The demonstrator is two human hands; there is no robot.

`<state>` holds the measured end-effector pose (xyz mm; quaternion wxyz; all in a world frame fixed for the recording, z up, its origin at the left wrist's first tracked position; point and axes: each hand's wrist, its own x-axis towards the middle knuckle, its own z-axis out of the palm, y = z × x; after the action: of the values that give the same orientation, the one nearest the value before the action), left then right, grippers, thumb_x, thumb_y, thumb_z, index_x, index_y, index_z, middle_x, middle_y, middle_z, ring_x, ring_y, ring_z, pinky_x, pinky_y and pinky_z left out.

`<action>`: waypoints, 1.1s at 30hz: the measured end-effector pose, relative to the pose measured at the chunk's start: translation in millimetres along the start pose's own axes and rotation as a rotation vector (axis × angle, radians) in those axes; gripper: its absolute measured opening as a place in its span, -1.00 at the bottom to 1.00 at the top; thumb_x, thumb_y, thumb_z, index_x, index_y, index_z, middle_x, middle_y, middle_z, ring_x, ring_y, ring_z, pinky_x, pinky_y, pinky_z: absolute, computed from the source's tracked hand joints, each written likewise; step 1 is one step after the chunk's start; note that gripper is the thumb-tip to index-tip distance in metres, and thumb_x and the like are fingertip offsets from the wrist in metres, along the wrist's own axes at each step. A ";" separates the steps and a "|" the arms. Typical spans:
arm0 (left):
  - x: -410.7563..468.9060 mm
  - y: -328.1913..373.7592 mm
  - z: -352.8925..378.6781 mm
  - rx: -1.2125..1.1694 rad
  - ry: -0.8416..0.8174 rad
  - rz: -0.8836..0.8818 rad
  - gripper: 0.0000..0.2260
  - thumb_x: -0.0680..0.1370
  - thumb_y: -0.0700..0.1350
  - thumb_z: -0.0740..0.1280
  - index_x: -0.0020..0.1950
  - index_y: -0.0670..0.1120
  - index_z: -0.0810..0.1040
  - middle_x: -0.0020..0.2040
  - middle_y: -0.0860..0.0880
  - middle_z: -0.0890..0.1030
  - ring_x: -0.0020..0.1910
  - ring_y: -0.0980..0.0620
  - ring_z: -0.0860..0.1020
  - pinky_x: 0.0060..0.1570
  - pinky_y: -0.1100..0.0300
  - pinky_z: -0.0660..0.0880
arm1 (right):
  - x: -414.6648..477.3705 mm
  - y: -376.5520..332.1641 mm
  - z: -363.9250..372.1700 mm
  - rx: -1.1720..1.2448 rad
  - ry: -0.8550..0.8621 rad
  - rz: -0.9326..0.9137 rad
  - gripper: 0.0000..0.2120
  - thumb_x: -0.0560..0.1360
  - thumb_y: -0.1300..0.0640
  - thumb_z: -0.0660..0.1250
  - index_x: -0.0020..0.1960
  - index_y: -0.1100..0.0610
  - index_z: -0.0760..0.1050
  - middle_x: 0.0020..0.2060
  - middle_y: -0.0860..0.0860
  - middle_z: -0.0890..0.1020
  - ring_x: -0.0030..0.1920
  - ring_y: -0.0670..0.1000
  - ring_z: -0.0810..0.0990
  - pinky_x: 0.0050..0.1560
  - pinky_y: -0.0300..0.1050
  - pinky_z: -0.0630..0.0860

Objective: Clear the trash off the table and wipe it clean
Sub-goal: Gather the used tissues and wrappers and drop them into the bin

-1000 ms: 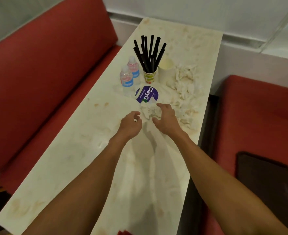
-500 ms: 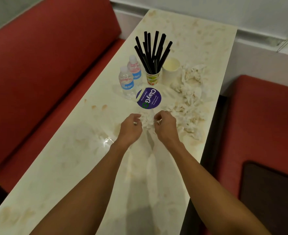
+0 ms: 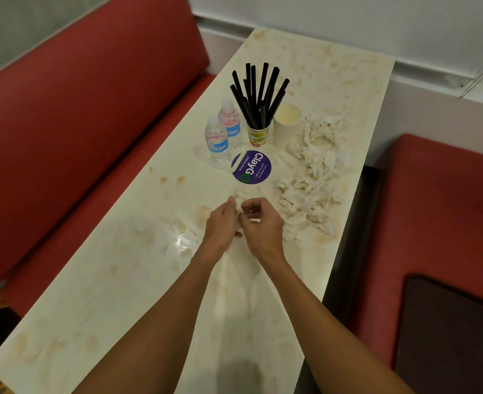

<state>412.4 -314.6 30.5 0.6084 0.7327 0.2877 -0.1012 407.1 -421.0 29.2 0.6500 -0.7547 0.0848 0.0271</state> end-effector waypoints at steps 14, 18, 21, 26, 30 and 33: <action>17.3 -15.1 -38.3 -0.062 0.193 -0.172 -0.63 0.63 0.20 0.27 -0.01 -0.11 0.58 -0.20 -0.11 0.60 -0.28 -0.06 0.50 -0.18 0.07 0.48 | 41.9 19.8 -5.1 -0.515 -0.003 -0.176 -0.53 0.38 0.41 0.28 0.25 0.13 0.53 0.14 0.10 0.56 0.22 0.14 0.44 0.18 -0.01 0.46; 20.4 -15.0 -41.6 -0.056 0.192 -0.157 -0.75 0.59 0.09 0.42 0.08 -0.08 0.57 -0.14 -0.10 0.65 -0.29 -0.01 0.58 -0.26 0.14 0.50 | 70.3 22.6 -1.0 -0.819 -0.205 -0.089 -0.28 0.48 0.00 0.51 0.57 -0.04 0.31 0.41 0.18 0.32 0.41 0.24 0.23 0.34 0.15 0.42; 22.2 -17.8 -42.0 -0.074 0.202 -0.159 -0.84 0.60 -0.12 0.37 0.16 -0.08 0.55 -0.02 -0.11 0.69 -0.23 0.02 0.65 -0.28 0.17 0.54 | 72.6 24.5 8.7 -0.991 -0.337 -0.055 -0.25 0.46 -0.22 0.51 0.57 -0.13 0.31 0.44 0.14 0.27 0.46 0.25 0.18 0.31 0.16 0.45; 22.3 -19.6 -41.5 -0.101 0.205 -0.138 -0.82 0.61 -0.19 0.27 0.18 -0.02 0.56 0.05 -0.04 0.68 -0.09 0.02 0.70 -0.18 0.19 0.60 | 67.9 31.3 21.9 -0.942 -0.307 -0.135 -0.47 0.51 0.14 0.49 0.46 0.05 0.49 0.28 0.11 0.44 0.30 0.18 0.33 0.14 0.06 0.56; 22.6 -19.2 -39.6 -0.128 0.195 -0.120 -0.80 0.63 -0.18 0.28 0.23 -0.03 0.59 0.11 -0.06 0.67 -0.03 0.01 0.70 -0.11 0.16 0.63 | 59.0 33.4 20.8 -0.802 -0.269 -0.158 -0.68 0.51 0.28 0.47 0.25 0.18 0.65 0.14 0.11 0.59 0.15 0.15 0.49 0.00 -0.05 0.50; 21.4 -16.8 -37.1 -0.179 0.157 -0.133 -0.81 0.63 -0.15 0.31 0.23 -0.03 0.59 0.15 -0.09 0.67 -0.02 -0.02 0.72 -0.04 0.07 0.68 | 48.1 27.9 15.8 -0.646 -0.244 -0.200 -0.81 0.48 0.30 0.45 0.08 0.19 0.72 -0.01 0.14 0.67 -0.02 0.19 0.61 -0.02 0.02 0.56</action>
<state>413.2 -271.4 14.7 0.6390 0.6603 0.3904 -0.0574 451.0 -413.9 -7.8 0.3826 -0.9170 -0.0808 0.0786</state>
